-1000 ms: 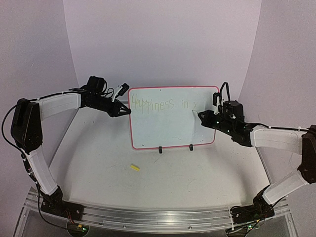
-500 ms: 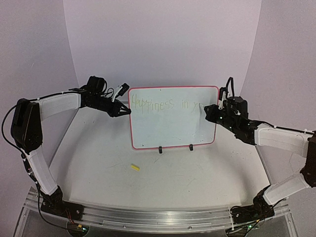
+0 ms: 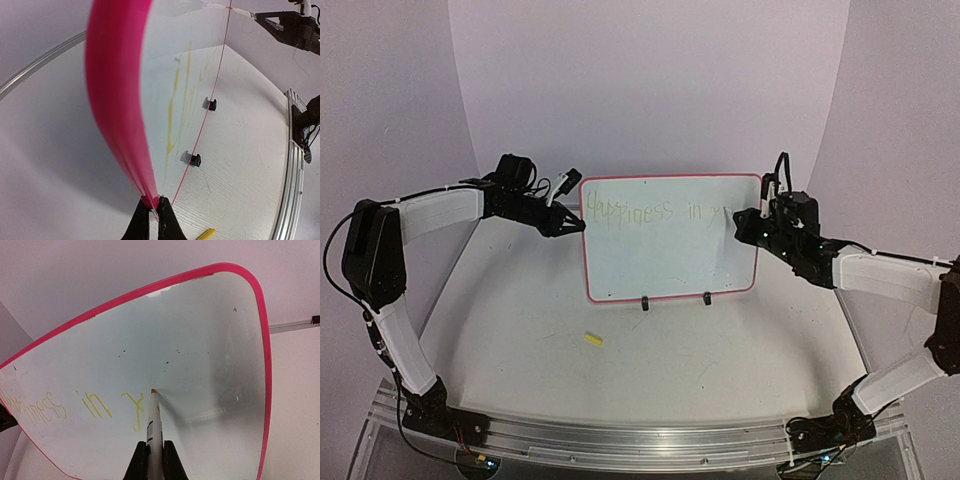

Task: Write a sentence on the whiteboard

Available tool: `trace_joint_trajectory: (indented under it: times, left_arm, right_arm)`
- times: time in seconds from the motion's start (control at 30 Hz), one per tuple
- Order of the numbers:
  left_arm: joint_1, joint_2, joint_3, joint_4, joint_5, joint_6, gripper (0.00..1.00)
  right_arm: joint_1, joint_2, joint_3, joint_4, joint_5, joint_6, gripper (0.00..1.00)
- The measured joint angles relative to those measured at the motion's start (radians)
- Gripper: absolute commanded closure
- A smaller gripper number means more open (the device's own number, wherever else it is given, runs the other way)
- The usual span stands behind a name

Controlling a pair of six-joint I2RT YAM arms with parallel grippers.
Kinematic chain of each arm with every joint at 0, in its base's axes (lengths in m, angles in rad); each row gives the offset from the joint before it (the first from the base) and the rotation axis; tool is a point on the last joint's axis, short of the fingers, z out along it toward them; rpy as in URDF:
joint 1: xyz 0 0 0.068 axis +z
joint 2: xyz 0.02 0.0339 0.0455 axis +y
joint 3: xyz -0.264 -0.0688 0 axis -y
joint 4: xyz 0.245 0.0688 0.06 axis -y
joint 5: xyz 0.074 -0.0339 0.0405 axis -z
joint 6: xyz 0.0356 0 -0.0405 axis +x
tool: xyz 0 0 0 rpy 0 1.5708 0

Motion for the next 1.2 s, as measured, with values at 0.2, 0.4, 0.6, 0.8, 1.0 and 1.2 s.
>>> trace_joint_trajectory:
  times: [0.2, 0.4, 0.6, 0.8, 1.0, 1.2]
  left_arm:
    - [0.0, 0.0, 0.0, 0.0, 0.0, 0.0, 1.0]
    - [0.0, 0.0, 0.0, 0.0, 0.0, 0.0, 1.0]
    - [0.0, 0.0, 0.0, 0.0, 0.0, -0.001, 1.0]
    - [0.0, 0.0, 0.0, 0.0, 0.0, -0.001, 1.0]
    - [0.0, 0.0, 0.0, 0.0, 0.0, -0.001, 1.0]
    - [0.0, 0.0, 0.0, 0.0, 0.0, -0.001, 1.0]
  right_arm:
    - [-0.001, 0.012, 0.009, 0.001, -0.016, -0.009, 1.0]
    - [-0.001, 0.014, 0.006, 0.001, -0.032, -0.007, 1.0]
    - [-0.001, 0.014, -0.01, 0.0, -0.039, -0.001, 1.0]
    - [-0.001, 0.014, -0.013, -0.005, -0.036, 0.002, 1.0]
    - [-0.001, 0.011, -0.013, -0.017, -0.02, -0.001, 1.0]
    - [-0.001, 0.01, -0.001, -0.038, -0.015, -0.006, 1.0]
